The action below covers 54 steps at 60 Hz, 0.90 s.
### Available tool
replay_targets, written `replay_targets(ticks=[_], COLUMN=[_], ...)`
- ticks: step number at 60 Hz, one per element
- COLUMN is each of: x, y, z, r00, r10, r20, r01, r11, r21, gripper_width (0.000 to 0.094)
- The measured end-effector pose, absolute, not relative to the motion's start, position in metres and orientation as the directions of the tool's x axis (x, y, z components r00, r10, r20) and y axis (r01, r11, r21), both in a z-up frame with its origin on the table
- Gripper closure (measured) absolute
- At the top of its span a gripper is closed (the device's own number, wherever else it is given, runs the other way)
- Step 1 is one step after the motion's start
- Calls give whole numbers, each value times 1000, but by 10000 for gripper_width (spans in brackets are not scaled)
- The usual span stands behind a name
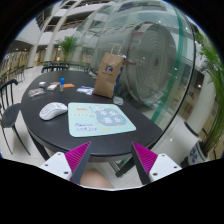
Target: Arrange mouse
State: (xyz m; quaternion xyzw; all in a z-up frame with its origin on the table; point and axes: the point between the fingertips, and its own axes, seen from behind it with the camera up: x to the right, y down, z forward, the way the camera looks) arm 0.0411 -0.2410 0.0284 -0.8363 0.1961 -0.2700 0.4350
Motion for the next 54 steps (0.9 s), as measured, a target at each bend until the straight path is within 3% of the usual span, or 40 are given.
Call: replay_targets(ticks=[29,39,54], x=[-52,-16,71], y=[-140,-111,-85], z=[6,3,-17], r00=[924,930,928], r10=[-338,-354,-372], r20=[177,94,35], r01=[-12,-80,-162], r11=[-491,-447,-486], r21=[-871,-891,-859], gripper_width=[108,108,108])
